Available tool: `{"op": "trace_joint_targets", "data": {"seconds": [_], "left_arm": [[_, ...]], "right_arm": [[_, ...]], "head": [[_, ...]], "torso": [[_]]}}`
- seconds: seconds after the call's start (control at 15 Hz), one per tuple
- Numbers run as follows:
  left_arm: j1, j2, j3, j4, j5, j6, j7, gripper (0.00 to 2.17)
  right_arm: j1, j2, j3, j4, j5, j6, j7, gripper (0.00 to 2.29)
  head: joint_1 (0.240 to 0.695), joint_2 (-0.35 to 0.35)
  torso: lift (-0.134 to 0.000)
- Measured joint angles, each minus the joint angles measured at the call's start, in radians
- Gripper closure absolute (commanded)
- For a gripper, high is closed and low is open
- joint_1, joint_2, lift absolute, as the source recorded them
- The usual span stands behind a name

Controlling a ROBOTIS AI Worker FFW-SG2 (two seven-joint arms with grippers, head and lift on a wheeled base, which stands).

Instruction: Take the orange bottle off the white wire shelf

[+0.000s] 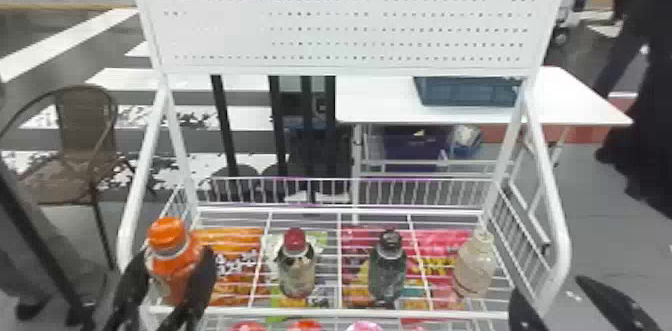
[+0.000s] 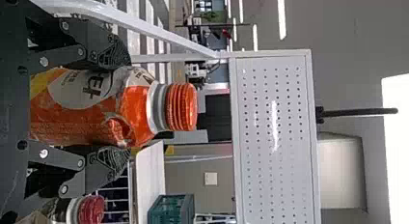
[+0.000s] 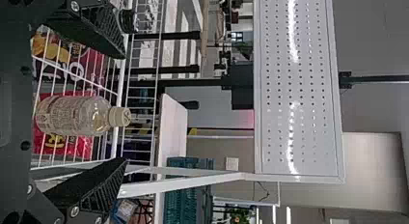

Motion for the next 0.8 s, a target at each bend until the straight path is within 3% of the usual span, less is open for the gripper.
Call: {"op": "trace_joint_targets", "data": {"seconds": [0.8], "left_arm": [[0.064,-0.003,-0.008,-0.04,-0.046,-0.001,0.005,0.65]], "right_arm": [[0.021,-0.005,-0.007,-0.015,-0.001,0.003,0.0,0.14]], "head": [[0.499,0.0]], "torso": [[0.0]]}}
